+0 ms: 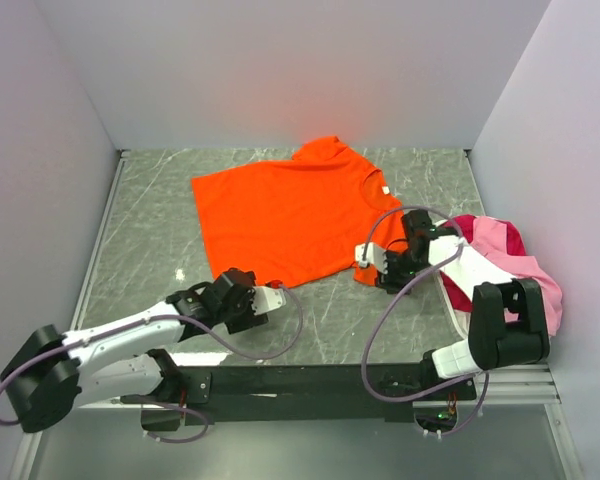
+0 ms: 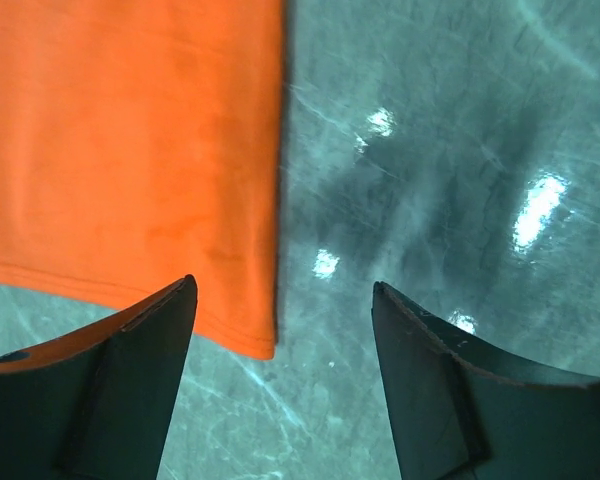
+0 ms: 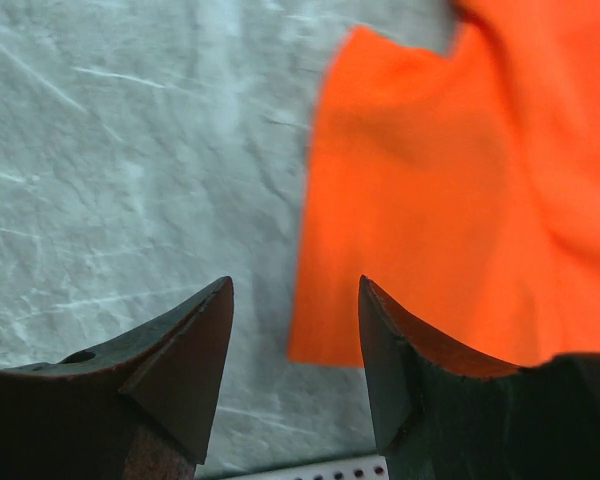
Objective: Fold and stack the t-shirts
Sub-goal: Flatten the tshirt out
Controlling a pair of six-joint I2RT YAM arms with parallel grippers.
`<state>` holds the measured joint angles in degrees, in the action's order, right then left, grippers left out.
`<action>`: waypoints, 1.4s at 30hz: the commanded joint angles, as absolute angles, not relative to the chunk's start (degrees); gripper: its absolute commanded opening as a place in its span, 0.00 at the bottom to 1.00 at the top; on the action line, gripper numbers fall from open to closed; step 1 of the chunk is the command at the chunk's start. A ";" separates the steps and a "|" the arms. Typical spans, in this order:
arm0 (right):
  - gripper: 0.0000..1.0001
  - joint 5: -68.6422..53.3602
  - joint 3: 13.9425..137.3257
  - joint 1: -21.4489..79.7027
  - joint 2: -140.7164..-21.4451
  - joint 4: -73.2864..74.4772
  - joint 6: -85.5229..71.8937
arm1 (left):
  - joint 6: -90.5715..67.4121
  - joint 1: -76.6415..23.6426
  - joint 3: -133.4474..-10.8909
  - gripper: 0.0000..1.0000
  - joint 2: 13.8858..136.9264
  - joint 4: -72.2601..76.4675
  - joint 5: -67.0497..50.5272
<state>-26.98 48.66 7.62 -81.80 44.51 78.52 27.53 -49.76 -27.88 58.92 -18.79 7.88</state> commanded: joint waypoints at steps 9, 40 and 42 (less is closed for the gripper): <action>0.60 -18.46 46.76 14.41 -86.57 34.81 70.14 | 29.35 -45.88 -33.14 0.62 73.83 -12.84 11.77; 0.00 -26.36 46.14 20.48 -66.54 78.47 81.83 | 25.58 -57.74 -37.35 0.00 60.12 -38.75 -11.41; 0.06 -27.95 46.40 21.09 -64.18 78.75 81.56 | 25.23 -58.71 -38.40 0.02 60.91 -40.43 -11.95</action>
<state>-23.97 44.34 20.23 -67.40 71.02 80.49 26.63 -57.58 -35.51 60.45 -35.53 -6.92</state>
